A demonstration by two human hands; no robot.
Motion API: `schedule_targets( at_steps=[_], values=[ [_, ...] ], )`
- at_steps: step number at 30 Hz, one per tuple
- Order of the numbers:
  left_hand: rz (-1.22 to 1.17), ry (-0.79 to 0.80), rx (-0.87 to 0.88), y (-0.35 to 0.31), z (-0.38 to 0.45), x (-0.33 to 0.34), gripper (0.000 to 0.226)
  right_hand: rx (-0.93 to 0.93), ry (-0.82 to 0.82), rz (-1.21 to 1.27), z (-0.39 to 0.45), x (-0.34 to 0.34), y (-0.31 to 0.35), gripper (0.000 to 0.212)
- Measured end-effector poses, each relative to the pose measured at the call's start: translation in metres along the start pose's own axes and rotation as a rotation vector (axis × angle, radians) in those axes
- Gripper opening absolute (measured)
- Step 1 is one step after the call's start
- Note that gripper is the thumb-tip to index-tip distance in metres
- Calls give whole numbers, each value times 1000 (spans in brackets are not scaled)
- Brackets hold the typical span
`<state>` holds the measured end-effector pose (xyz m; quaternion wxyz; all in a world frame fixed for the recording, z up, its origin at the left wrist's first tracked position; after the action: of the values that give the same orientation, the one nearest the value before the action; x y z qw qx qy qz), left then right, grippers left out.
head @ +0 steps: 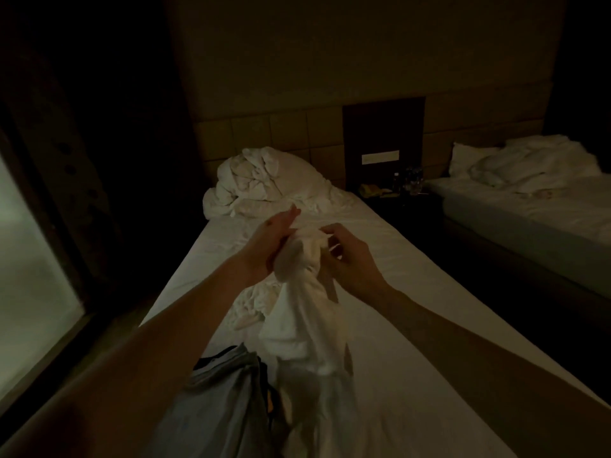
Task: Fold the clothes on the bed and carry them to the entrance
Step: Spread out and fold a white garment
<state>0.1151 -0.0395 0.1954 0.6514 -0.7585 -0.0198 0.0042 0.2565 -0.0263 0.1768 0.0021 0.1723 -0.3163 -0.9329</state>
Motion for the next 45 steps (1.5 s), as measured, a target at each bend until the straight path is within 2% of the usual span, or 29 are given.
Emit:
schedule_targets(
  at_steps=[2,5,6,7,10,12,14,16,19,22,24,26,27,29,30,32,34,35,37,39,43,45],
  values=[
    [94,69,4,12,-1,7,49,13,-118,-87,3,-17,-6,4],
    [382,16,57,30,4,16,91,105,-177,-159,2,-25,-20,7],
    [476,-35,115,31,7,15,89,147,-188,-156,1,-26,-23,7],
    [530,-85,163,29,9,13,77,187,-204,-136,1,-28,-27,11],
    [517,-191,241,22,13,-3,29,351,-263,-1,0,-43,-42,20],
    [490,-264,309,13,11,-11,11,483,-260,104,-1,-49,-56,25],
    [419,-337,330,5,10,-16,15,566,-204,150,-2,-48,-63,28],
    [300,-331,291,2,14,-17,21,639,-166,212,-4,-43,-66,30],
    [110,-273,130,9,25,-14,21,688,-191,347,-6,-33,-69,29],
    [-4,-228,9,15,29,-12,22,696,-226,329,-6,-27,-69,32],
    [247,-223,46,14,31,-11,26,614,-231,394,-1,-22,-66,39],
    [683,-264,185,9,29,-13,46,509,-122,446,6,-14,-54,56],
    [855,-277,278,7,28,-14,55,444,-25,357,10,-12,-48,63],
    [1031,-216,402,6,28,-15,62,344,132,55,12,-14,-44,65],
    [1068,-171,429,8,30,-19,60,298,194,-70,14,-15,-43,60],
    [1154,-150,450,12,33,-33,51,245,259,-218,17,-19,-45,36],
    [1252,-199,390,21,39,-57,41,219,203,-237,19,-32,-44,13],
    [1285,-246,327,25,41,-69,35,232,155,-215,18,-40,-46,9],
    [1281,-373,205,26,41,-91,18,283,88,-230,18,-57,-54,17],
    [1176,-419,124,26,37,-101,7,312,138,-401,19,-69,-62,20],
    [635,-345,-13,31,32,-93,12,254,244,-591,16,-66,-54,20],
    [645,-398,62,22,28,-85,16,235,264,-561,11,-59,-50,17]
  ],
)
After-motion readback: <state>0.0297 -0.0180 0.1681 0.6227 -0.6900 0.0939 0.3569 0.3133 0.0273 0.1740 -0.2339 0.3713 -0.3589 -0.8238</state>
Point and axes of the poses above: each hand's wrist, its own z-axis towards the middle knuckle, its own x-axis out of the palm, y = z × x, the point moved 8 cm from there along z, towards the middle knuckle, and after that the axes turned 14 degrees about -x, right-handed, at the moved point
